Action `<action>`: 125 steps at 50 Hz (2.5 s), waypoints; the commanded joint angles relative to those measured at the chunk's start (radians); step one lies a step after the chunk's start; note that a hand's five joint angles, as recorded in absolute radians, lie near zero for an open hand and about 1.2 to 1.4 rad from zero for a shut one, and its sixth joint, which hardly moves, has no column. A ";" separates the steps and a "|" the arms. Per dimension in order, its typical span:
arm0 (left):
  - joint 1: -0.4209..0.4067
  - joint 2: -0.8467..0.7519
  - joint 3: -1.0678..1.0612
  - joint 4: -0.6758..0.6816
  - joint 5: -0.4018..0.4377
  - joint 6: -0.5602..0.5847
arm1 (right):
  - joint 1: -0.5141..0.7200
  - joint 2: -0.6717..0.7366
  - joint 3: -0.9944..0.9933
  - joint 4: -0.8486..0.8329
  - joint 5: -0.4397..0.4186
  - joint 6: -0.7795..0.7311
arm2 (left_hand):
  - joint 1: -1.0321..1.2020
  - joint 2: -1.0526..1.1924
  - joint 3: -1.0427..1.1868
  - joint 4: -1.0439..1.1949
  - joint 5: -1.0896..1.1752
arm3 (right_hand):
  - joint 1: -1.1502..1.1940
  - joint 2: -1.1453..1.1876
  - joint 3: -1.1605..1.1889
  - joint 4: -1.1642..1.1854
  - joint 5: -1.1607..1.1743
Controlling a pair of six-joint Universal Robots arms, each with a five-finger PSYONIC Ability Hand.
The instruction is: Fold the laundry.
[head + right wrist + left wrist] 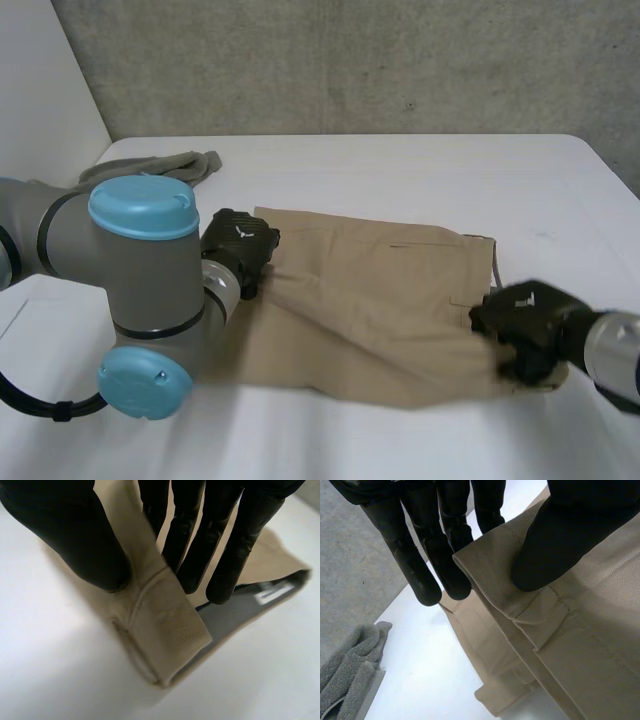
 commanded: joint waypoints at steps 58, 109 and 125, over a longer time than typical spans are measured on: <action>0.049 0.042 -0.241 0.547 0.060 -0.121 | 0.119 0.327 -0.194 -0.484 0.300 0.277 | -0.963 -1.024 -1.018 -1.027 -0.994 | -0.547 -0.732 -0.731 -0.734 -0.703; 0.043 0.156 -0.297 0.534 0.052 -0.127 | 0.501 0.380 -0.491 -0.420 0.126 -0.385 | -0.963 -1.024 -1.018 -1.027 -0.994 | 0.404 0.218 0.219 0.217 0.247; 0.043 0.151 -0.172 0.522 0.021 -0.213 | 0.534 0.398 -0.561 -0.394 0.160 0.063 | -0.959 -1.020 -1.014 -1.024 -0.990 | -0.818 -1.003 -1.002 -1.005 -0.975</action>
